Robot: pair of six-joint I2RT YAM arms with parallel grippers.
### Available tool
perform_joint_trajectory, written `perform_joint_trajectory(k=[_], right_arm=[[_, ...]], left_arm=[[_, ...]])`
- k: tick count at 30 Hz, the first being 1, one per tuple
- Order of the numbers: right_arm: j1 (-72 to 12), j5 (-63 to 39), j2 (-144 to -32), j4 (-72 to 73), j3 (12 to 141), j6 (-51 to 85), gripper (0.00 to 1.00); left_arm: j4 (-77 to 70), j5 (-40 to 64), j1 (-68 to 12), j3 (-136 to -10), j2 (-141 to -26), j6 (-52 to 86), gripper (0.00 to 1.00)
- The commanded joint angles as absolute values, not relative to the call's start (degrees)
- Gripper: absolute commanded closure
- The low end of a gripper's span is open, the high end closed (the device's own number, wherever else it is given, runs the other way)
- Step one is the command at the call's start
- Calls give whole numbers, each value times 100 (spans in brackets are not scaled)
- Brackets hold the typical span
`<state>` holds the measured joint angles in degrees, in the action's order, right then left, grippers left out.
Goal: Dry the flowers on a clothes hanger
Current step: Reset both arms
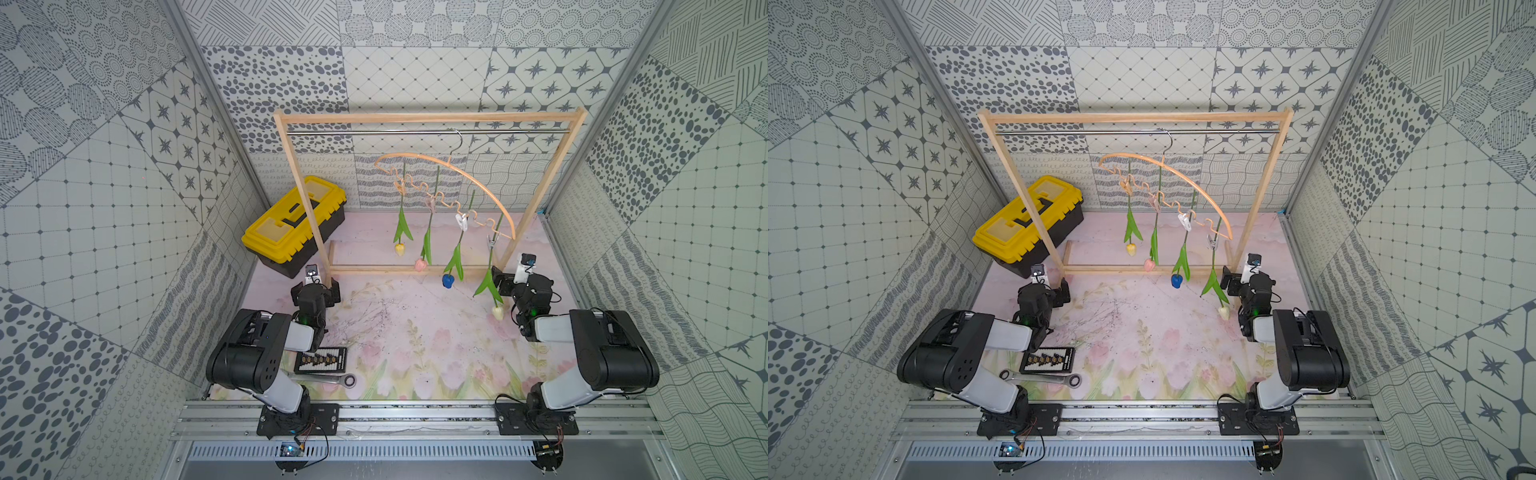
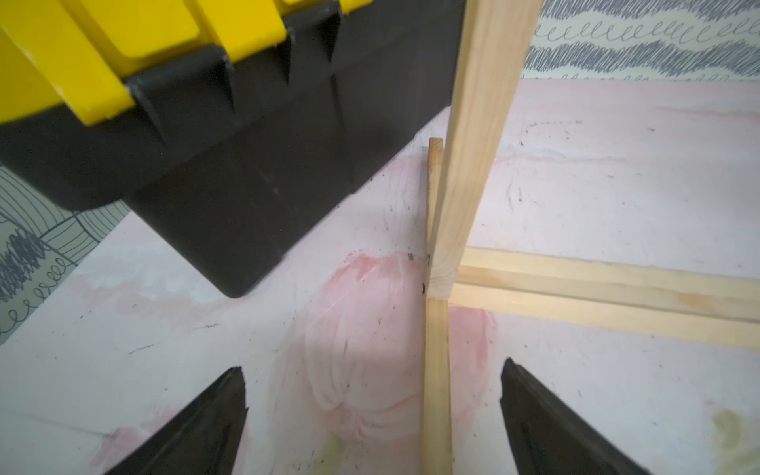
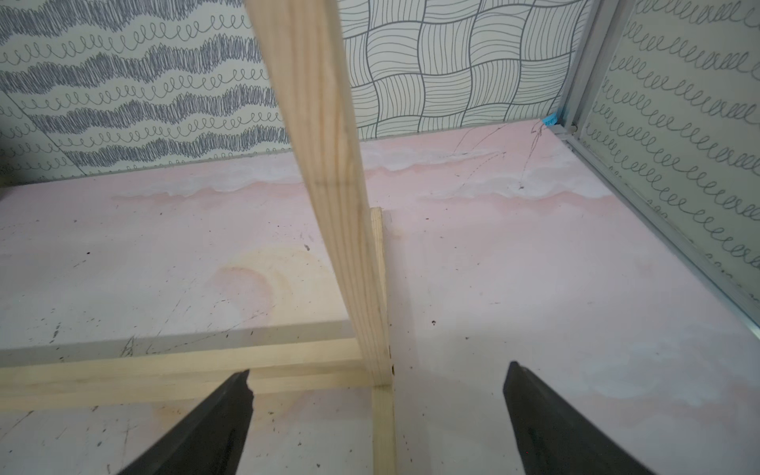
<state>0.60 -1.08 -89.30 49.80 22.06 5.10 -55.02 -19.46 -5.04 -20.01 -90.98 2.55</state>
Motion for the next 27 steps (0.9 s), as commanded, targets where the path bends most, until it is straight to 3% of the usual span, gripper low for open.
perform_joint_trajectory(k=[1,27], right_arm=[[3,-179,-8894,4920,2282,295,0],[-109,-201,-8905,4732,2384,137,0]], left_arm=[[-5369,-1424,-416,-2156,-9072,438,1],[-5293,-1380,-427,-2219,-9104,369,1]])
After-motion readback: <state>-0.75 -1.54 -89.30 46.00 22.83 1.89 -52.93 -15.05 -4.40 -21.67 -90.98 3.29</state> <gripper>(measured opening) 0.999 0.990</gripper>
